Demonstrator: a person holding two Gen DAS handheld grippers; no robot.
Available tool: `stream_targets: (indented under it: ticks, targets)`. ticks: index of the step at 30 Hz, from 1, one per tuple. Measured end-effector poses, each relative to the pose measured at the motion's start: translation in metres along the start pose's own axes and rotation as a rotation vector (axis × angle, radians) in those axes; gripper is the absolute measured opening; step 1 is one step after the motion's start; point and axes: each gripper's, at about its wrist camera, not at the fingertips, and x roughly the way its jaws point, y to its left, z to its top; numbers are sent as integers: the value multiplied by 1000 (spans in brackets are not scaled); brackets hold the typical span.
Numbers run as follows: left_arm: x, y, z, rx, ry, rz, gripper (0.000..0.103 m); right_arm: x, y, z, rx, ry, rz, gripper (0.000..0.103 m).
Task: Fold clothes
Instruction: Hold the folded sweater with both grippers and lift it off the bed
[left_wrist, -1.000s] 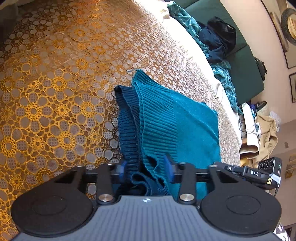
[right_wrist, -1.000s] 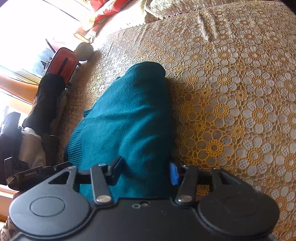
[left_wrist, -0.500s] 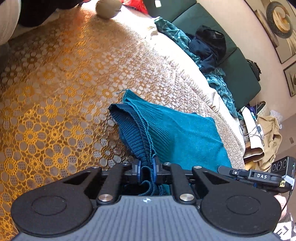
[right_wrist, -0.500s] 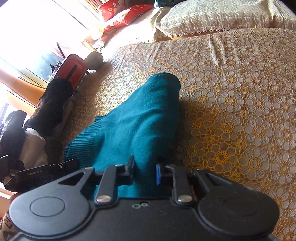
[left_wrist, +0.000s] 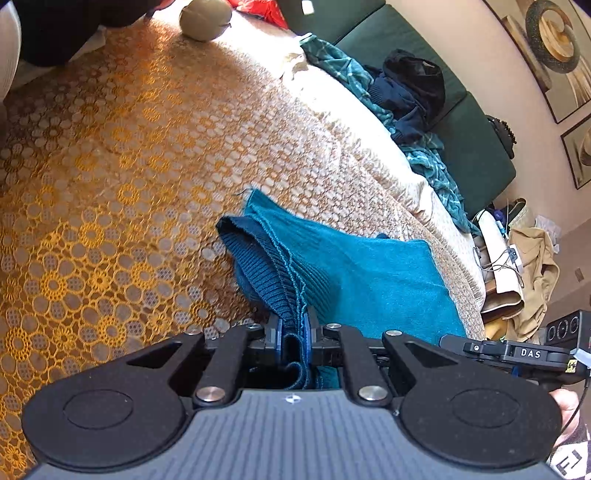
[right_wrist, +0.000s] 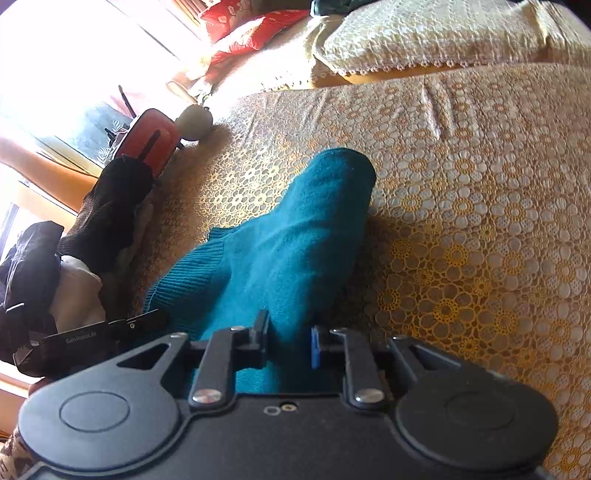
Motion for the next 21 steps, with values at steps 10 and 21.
stream_targets:
  ticks: [10, 21]
  targets:
    - [12, 19, 4, -43, 42, -33, 11, 15, -41, -5, 115, 57, 81, 103]
    - [21, 35, 12, -57, 83, -92, 48, 26, -53, 0, 161, 47, 108, 103]
